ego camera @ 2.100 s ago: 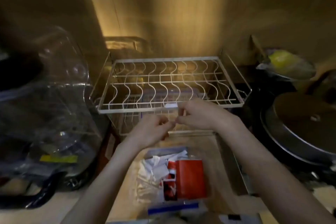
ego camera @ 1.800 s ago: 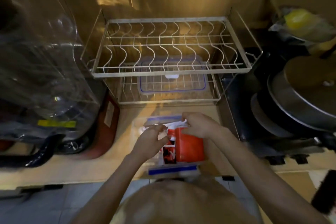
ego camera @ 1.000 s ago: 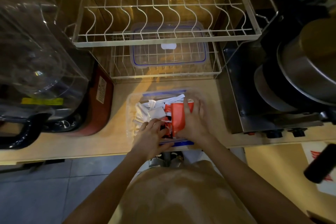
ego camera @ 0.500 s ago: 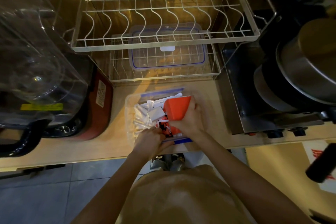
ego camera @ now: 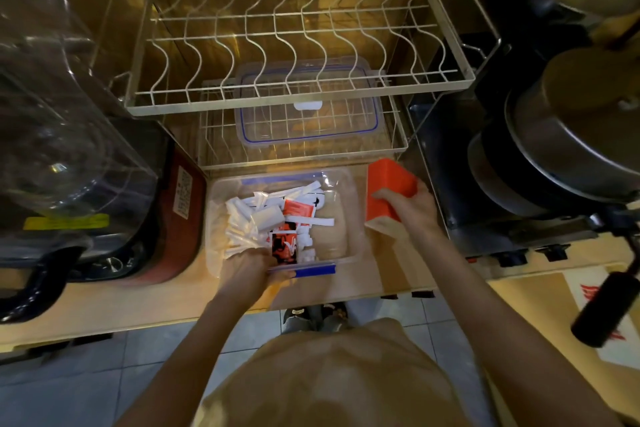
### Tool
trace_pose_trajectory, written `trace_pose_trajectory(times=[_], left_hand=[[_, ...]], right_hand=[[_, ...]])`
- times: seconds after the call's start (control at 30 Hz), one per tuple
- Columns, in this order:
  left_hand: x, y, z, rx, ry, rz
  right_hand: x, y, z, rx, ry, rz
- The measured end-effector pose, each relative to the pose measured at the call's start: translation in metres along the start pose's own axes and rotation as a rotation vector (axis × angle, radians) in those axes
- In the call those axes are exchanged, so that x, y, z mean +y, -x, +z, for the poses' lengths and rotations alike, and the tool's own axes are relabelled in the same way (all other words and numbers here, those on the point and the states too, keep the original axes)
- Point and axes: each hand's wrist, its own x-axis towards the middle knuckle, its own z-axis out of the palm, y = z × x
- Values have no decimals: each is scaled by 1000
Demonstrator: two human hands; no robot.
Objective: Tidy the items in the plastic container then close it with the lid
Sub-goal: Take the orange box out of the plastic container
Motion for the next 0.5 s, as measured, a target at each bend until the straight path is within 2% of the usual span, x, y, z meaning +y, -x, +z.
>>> trace_pose_trajectory(times=[0.1,0.23,0.33,0.5], left_hand=[[-1,1,-3,-39,50,0],[-1,0,-6,-47,40,-24],[0,-2,-7,-77,55,-40],[1,-3,-6,-91,58,-59]], right_hand=[[14,-6,5,-41,158,61],[23,-6,17,-48,454,-52],[25,-4,22,-65,488,-125],[22,-11,22,-89,471,-101]])
